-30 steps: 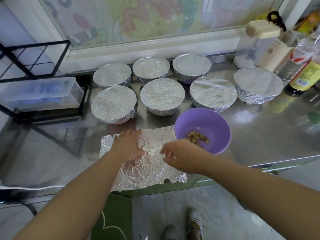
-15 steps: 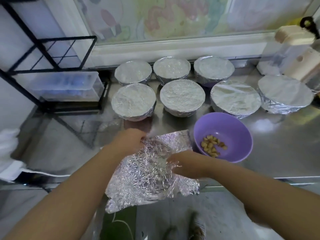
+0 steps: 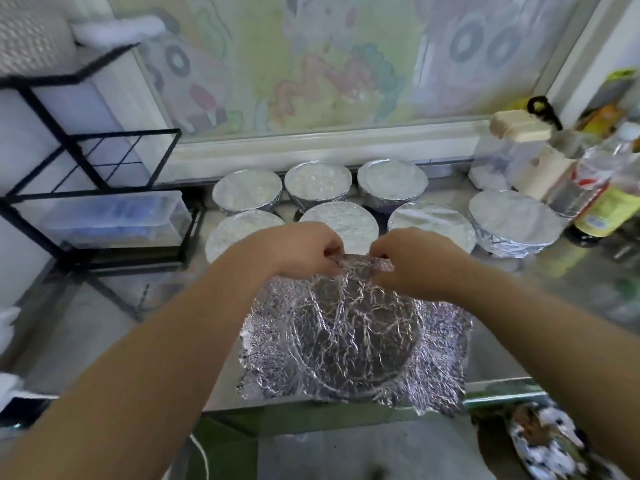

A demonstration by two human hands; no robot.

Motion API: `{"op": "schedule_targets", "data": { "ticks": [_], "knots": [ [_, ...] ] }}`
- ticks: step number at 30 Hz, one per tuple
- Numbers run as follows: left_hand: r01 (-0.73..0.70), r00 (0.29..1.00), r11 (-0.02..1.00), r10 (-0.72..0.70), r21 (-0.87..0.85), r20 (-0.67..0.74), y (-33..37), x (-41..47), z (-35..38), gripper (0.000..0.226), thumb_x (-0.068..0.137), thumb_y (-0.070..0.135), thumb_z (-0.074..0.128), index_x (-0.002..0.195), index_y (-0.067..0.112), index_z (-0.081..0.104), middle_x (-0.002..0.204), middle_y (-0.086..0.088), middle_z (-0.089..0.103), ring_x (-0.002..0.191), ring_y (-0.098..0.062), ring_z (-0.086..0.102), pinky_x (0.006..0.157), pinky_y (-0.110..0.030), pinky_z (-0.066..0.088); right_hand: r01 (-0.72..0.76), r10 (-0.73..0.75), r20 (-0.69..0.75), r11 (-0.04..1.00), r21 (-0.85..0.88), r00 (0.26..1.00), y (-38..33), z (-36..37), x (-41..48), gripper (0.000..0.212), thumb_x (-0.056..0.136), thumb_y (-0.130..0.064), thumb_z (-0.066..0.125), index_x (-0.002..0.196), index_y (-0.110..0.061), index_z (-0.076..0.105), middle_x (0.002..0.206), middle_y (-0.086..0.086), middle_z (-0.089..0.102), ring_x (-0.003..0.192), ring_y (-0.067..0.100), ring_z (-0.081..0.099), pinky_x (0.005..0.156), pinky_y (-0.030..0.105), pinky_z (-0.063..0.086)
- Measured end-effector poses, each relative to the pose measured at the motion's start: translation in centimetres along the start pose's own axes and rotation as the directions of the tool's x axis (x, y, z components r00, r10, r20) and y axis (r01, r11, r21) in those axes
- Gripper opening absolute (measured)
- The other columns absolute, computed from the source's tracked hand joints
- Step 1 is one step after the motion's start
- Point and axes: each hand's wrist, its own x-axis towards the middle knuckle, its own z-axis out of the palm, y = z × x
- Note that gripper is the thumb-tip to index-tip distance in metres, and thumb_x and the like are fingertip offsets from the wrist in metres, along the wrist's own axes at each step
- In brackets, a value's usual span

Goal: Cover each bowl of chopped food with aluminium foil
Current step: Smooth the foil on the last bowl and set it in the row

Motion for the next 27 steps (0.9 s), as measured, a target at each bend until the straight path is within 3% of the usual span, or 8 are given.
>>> {"op": "schedule_targets", "data": {
  "ticks": [3,5,8,11,14,17,21,27],
  "knots": [
    [-0.012,0.975,1.0,0.013,0.008,-0.22,3.5,3.0,2.6,0.024,0.097,0.027,0.06,0.121,0.028,0.06,0.117,0.005,0.065,0.105,-0.017,0.06,0.095,-0.038,0.045,-0.088,0.092,0.071,0.995,-0.055,0.993,4.2,0.2,0.4,0.029,0.096,-0.031,0.062,0.124,-0.026,0.066,0.12,-0.001,0.067,0.109,0.021,0.062,0.097,0.043,0.052],
    [0.01,0.92,0.992,0.04,0.127,-0.39,5.2,4.8,6.0,0.038,0.097,0.024,0.059,0.133,0.032,0.051,0.128,0.004,0.06,0.12,-0.02,0.057,0.117,-0.051,0.029,-0.131,0.139,0.112,0.989,-0.073,0.984,7.0,1.4,0.9,0.032,0.098,-0.032,0.06,0.129,-0.024,0.064,0.127,0.0,0.065,0.115,0.021,0.06,0.103,0.045,0.048],
    [-0.062,0.834,0.964,0.193,0.26,-0.517,5.9,6.1,10.8,0.045,0.093,0.029,0.063,0.136,0.029,0.05,0.134,0.001,0.055,0.123,-0.022,0.057,0.119,-0.061,0.021,-0.149,0.154,0.178,0.988,-0.044,0.972,10.4,3.9,1.3,0.037,0.1,-0.034,0.06,0.134,-0.023,0.059,0.137,0.0,0.059,0.123,0.02,0.055,0.108,0.044,0.043],
    [-0.195,0.847,0.934,0.314,0.298,-0.43,5.2,7.0,14.2,0.05,0.097,0.042,0.051,0.144,0.026,0.044,0.151,0.001,0.044,0.139,-0.022,0.044,0.119,-0.062,0.016,-0.148,0.145,0.194,0.989,0.002,0.97,12.6,6.0,2.3,0.041,0.099,-0.036,0.061,0.137,-0.024,0.057,0.142,-0.001,0.056,0.128,0.02,0.052,0.111,0.044,0.039],
    [-0.225,0.914,0.928,0.306,0.297,-0.266,4.4,7.6,16.2,0.065,0.099,0.06,0.037,0.155,0.029,0.024,0.165,0.004,0.018,0.154,-0.021,0.006,0.121,-0.062,0.001,-0.169,0.156,0.161,0.983,0.067,0.974,14.0,7.5,3.4,0.042,0.099,-0.037,0.061,0.139,-0.024,0.056,0.143,0.0,0.056,0.13,0.023,0.052,0.111,0.047,0.039],
    [-0.206,0.946,0.942,0.26,0.265,-0.192,3.9,8.0,17.3,0.075,0.096,0.072,0.026,0.158,0.032,0.012,0.168,0.006,-0.005,0.153,-0.02,-0.015,0.121,-0.06,-0.005,-0.187,0.175,0.097,0.973,0.137,0.98,14.9,9.1,4.0,0.038,0.098,-0.039,0.062,0.132,-0.022,0.061,0.136,0.003,0.059,0.123,0.023,0.056,0.107,0.046,0.044],
    [-0.18,0.96,0.956,0.222,0.23,-0.17,3.6,8.1,17.9,0.077,0.094,0.074,0.021,0.158,0.033,0.008,0.167,0.005,-0.012,0.151,-0.02,-0.021,0.121,-0.057,-0.005,-0.214,0.209,0.046,0.945,0.246,0.977,15.4,11.0,4.1,0.034,0.098,-0.036,0.064,0.123,-0.014,0.067,0.126,0.007,0.065,0.112,0.024,0.062,0.101,0.039,0.049],
    [-0.149,0.965,0.968,0.187,0.201,-0.182,3.7,6.5,18.5,0.083,0.09,0.079,0.009,0.159,0.032,0.009,0.167,0.005,-0.012,0.151,-0.02,-0.022,0.12,-0.058,-0.008,-0.184,0.195,0.005,0.915,0.359,0.981,15.3,12.7,4.1,0.021,0.096,-0.034,0.066,0.108,-0.017,0.071,0.113,0.0,0.07,0.099,0.019,0.063,0.093,0.038,0.052]
  ]
}}
